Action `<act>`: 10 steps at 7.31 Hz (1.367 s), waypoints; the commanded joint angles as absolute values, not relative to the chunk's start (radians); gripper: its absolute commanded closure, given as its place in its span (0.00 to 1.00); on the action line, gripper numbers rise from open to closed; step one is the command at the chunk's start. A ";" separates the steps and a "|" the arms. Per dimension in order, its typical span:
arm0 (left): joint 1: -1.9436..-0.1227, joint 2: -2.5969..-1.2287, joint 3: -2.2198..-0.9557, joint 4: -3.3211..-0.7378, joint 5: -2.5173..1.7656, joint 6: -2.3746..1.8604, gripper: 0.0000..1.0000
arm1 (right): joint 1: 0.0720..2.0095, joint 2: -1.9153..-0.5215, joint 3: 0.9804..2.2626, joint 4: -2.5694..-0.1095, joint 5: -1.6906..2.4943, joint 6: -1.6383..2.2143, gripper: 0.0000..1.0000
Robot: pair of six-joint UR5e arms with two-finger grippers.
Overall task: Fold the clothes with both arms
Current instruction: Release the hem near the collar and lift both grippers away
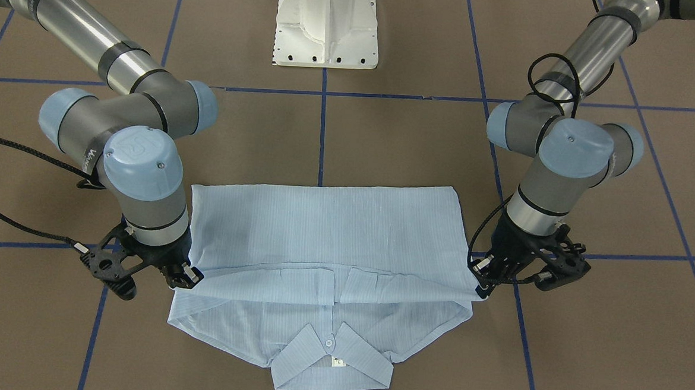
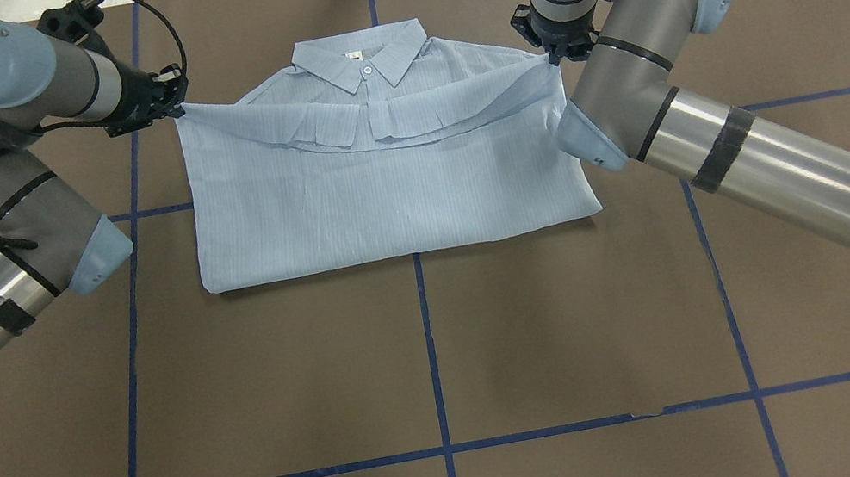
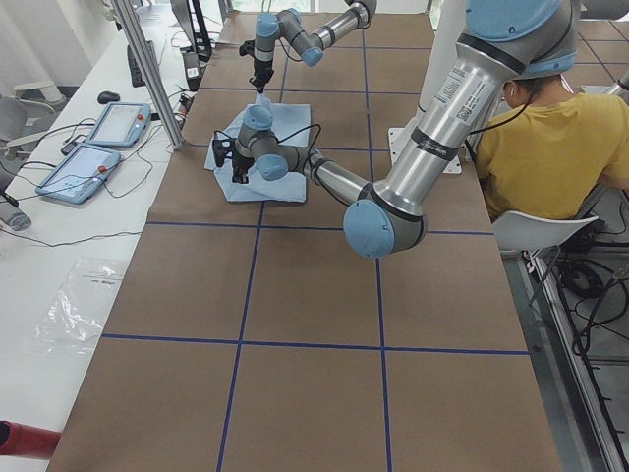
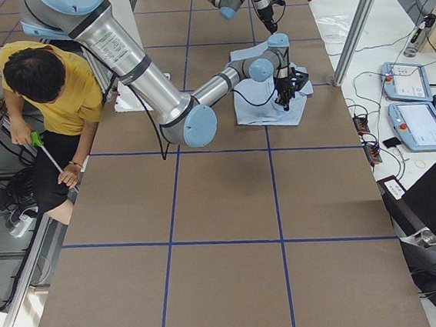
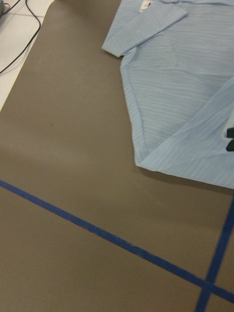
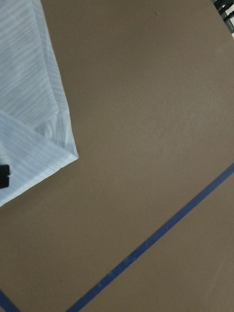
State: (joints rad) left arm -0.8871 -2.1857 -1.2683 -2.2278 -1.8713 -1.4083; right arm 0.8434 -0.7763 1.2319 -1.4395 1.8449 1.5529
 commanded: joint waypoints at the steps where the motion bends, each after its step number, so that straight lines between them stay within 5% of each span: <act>1: -0.871 -2.212 -1.123 -2.342 -1.862 -1.404 1.00 | 0.844 -0.750 1.115 -1.370 1.838 1.542 1.00; 5: -0.864 -2.230 -1.111 -2.342 -1.845 -1.370 1.00 | 0.838 -0.749 1.088 -1.364 1.822 1.522 1.00; 6: -0.864 -2.230 -1.106 -2.342 -1.845 -1.368 0.93 | 0.838 -0.749 1.089 -1.364 1.822 1.522 1.00; 7: -0.862 -2.227 -1.108 -2.344 -1.845 -1.368 0.86 | 0.835 -0.750 1.094 -1.364 1.824 1.520 0.63; 8: -0.862 -2.227 -1.111 -2.344 -1.845 -1.370 0.74 | 0.825 -0.755 1.097 -1.364 1.824 1.516 0.48; 9: -0.864 -2.226 -1.114 -2.350 -1.845 -1.368 0.58 | 0.825 -0.770 1.132 -1.365 1.825 1.519 0.19; 10: -0.867 -2.220 -1.135 -2.361 -1.850 -1.368 0.55 | 0.824 -0.816 1.199 -1.362 1.833 1.520 0.01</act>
